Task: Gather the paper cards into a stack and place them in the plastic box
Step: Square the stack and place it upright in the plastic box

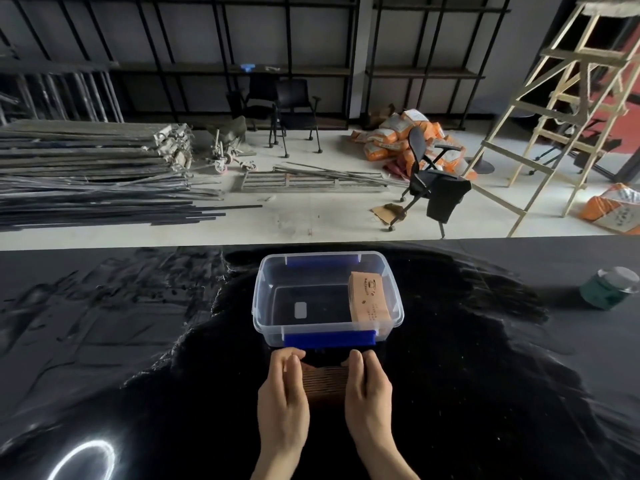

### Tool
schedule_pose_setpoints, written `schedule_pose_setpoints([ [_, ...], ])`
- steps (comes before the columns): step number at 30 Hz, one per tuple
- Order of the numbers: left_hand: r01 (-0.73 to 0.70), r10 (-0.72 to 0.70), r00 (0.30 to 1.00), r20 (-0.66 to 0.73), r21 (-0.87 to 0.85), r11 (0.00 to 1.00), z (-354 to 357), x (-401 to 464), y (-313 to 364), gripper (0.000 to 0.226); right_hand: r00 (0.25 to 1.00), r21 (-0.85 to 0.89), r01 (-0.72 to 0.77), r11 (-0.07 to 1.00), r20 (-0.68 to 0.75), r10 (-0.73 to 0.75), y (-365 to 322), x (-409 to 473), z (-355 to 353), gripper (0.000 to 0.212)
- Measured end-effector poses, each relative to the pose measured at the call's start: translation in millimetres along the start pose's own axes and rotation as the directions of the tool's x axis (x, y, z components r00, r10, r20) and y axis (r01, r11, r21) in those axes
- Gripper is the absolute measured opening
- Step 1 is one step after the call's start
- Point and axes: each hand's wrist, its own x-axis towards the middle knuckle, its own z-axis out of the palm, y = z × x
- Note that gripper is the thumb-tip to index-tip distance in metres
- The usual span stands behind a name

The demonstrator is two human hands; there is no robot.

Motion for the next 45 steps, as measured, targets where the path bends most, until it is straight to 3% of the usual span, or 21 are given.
schedule_pose_setpoints([
  [3,-0.263,0.232,0.958,0.167,0.196,0.945,-23,3,8,0.029,1.000,0.023,0.002,1.000,-0.002,-0.002,-2,-1,-1,0.031],
  [5,-0.458,0.324,0.862,0.390,0.326,0.827,-34,9,18,0.045,1.000,0.051,-0.014,0.999,-0.003,0.014,-2,-1,-1,0.031],
  [7,-0.567,0.265,0.757,0.597,0.400,0.720,-39,17,32,0.065,0.999,0.062,-0.033,0.998,-0.004,0.033,-2,0,-1,0.031],
  [9,-0.582,0.171,0.717,0.676,0.446,0.680,-37,24,38,0.073,0.999,0.074,-0.050,0.996,0.002,0.050,-2,0,-1,0.031],
  [17,-0.517,0.113,0.765,0.634,0.502,0.693,-34,28,39,0.056,0.995,0.089,-0.085,0.992,0.062,0.080,-13,1,-4,0.030],
  [21,-0.445,0.116,0.800,0.589,0.452,0.773,-41,31,38,0.055,0.990,0.125,-0.024,0.992,0.141,0.006,-40,0,-18,0.012],
  [22,-0.407,0.124,0.815,0.566,0.408,0.817,-43,30,39,0.051,0.986,0.150,-0.011,0.989,0.164,-0.014,-49,-1,-22,0.005],
  [26,-0.103,0.057,0.905,0.421,0.087,0.991,-48,26,48,0.048,0.963,0.314,-0.125,0.941,0.268,0.038,-67,5,-40,0.046],
  [29,0.119,-0.052,0.931,0.361,-0.166,0.979,-48,21,60,0.036,0.903,0.400,-0.210,0.892,0.430,0.020,-74,8,-43,0.052],
  [31,0.211,-0.099,0.927,0.362,-0.285,0.935,-45,18,68,0.030,0.899,0.424,-0.188,0.886,0.439,-0.020,-78,8,-42,0.050],
  [35,0.299,-0.162,0.912,0.377,-0.340,0.891,-42,15,76,0.038,0.913,0.366,-0.126,0.922,0.406,-0.037,-88,10,-41,0.042],
  [38,0.335,-0.196,0.898,0.393,-0.325,0.885,-44,21,74,0.030,0.928,0.274,-0.097,0.957,0.371,-0.012,-91,11,-39,0.041],
  [42,0.336,-0.192,0.898,0.397,-0.335,0.880,-48,33,72,0.043,0.939,0.216,-0.104,0.971,0.343,0.024,-92,15,-31,0.038],
  [43,0.333,-0.200,0.906,0.374,-0.336,0.881,-48,36,71,0.039,0.942,0.174,-0.072,0.982,0.336,0.010,-90,16,-27,0.037],
  [45,0.338,-0.230,0.924,0.306,-0.371,0.865,-48,40,70,0.032,0.954,-0.033,0.126,0.991,0.277,-0.112,-85,20,-20,0.038],
])
